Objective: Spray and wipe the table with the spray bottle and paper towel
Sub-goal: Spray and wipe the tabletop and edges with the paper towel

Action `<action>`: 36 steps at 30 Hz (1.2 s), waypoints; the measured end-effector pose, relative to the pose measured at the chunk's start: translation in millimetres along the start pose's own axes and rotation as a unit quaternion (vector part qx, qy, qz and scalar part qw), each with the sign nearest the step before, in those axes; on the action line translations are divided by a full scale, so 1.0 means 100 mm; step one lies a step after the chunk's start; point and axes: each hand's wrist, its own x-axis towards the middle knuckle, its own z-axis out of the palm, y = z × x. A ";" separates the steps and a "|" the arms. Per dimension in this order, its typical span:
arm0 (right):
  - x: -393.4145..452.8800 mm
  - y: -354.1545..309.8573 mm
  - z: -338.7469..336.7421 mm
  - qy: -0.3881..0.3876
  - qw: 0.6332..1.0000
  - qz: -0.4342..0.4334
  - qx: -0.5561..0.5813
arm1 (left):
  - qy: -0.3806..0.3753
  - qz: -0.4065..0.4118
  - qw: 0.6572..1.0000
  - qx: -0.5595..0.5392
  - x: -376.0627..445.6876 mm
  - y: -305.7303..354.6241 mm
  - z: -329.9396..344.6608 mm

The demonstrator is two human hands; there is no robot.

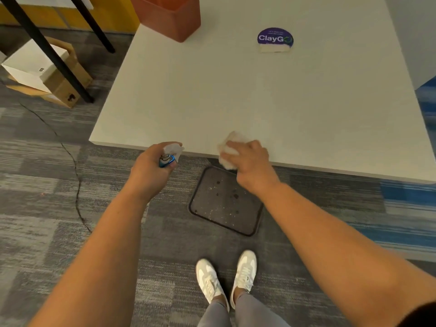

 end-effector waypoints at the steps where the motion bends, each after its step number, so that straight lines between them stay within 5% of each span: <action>1: -0.08 -0.05 0.04 -0.020 0.999 -0.046 0.012 | 0.001 -0.002 1.000 0.001 0.00 0.00 -0.01; 4: -0.24 -0.02 0.06 -0.016 0.990 -0.135 0.046 | 0.008 -0.011 1.000 -0.002 -0.03 0.01 -0.04; 8: 0.09 0.23 -0.18 0.161 0.985 -0.025 0.053 | 0.028 -0.010 1.000 -0.005 -0.04 0.01 -0.10; 12: 0.24 0.24 -0.16 0.034 0.996 0.088 -0.005 | 0.036 -0.011 0.999 -0.008 -0.04 -0.02 -0.14; 16: 0.06 -0.08 0.07 -0.023 0.991 -0.110 0.070 | 0.048 -0.022 0.999 -0.013 -0.06 -0.06 -0.19; 18: 0.10 -0.11 0.00 0.009 0.985 -0.140 0.101 | 0.058 -0.023 0.998 -0.016 -0.08 -0.07 -0.25; 22: 0.37 0.09 -0.30 0.162 0.981 -0.005 0.102 | 0.075 -0.024 0.997 -0.017 -0.08 -0.10 -0.35; 27: 0.48 0.30 -0.10 0.034 0.995 0.093 -0.006 | 0.074 -0.026 0.997 -0.012 0.01 -0.22 -0.48; 36: 0.81 -0.40 0.43 0.068 0.997 -0.013 0.040 | 0.059 -0.025 0.998 -0.008 0.25 -0.47 -0.94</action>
